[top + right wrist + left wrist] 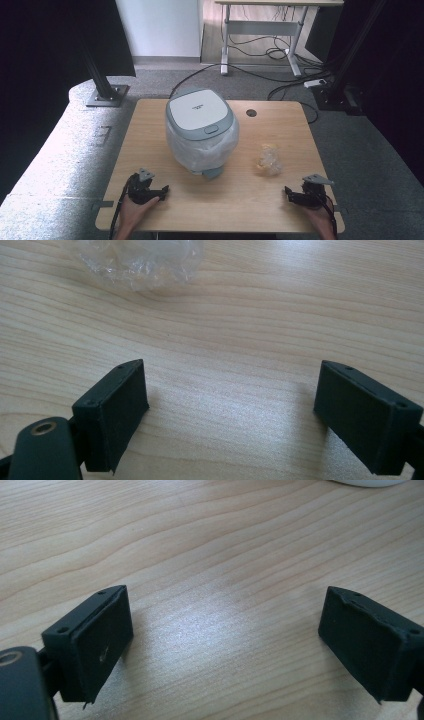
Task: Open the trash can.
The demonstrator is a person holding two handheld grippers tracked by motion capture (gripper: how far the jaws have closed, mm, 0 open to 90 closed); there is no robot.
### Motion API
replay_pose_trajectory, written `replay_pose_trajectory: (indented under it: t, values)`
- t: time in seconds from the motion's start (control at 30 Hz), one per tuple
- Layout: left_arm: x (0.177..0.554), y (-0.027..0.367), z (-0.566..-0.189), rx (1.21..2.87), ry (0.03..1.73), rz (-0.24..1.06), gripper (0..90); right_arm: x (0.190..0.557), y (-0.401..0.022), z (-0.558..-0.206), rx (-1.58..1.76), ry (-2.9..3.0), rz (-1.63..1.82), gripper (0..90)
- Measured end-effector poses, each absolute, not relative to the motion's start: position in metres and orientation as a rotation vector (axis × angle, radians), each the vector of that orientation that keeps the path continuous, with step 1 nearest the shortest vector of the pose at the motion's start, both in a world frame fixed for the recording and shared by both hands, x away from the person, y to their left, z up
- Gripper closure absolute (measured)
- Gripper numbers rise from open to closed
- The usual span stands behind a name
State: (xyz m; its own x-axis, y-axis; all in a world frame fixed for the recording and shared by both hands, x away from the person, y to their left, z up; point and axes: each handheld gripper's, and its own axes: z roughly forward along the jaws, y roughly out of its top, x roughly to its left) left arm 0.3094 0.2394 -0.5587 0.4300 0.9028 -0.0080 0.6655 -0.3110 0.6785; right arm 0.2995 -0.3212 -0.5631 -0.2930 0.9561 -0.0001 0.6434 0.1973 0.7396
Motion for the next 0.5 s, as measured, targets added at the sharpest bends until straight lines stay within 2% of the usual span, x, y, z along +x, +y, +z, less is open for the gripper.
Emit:
replay_pose_trajectory:
  t: [0.13,0.2,0.4,0.5]
  values:
    - [0.3089,0.2396,-0.5585,2.072,1.318,0.512,8.3,0.2993,-0.3211,-0.5631,1.488,2.012,0.889,13.4]
    - [0.3083,0.2400,-0.5582,2.062,1.319,0.517,13.9,0.2989,-0.3210,-0.5632,1.489,2.010,0.890,13.5]
    - [0.3073,0.2424,-0.5566,2.049,1.328,0.525,19.9,0.2989,-0.3210,-0.5632,1.490,2.009,0.890,13.4]
    - [0.3066,0.2443,-0.5563,2.036,1.333,0.536,28.3,0.2989,-0.3210,-0.5632,1.491,2.009,0.890,13.4]
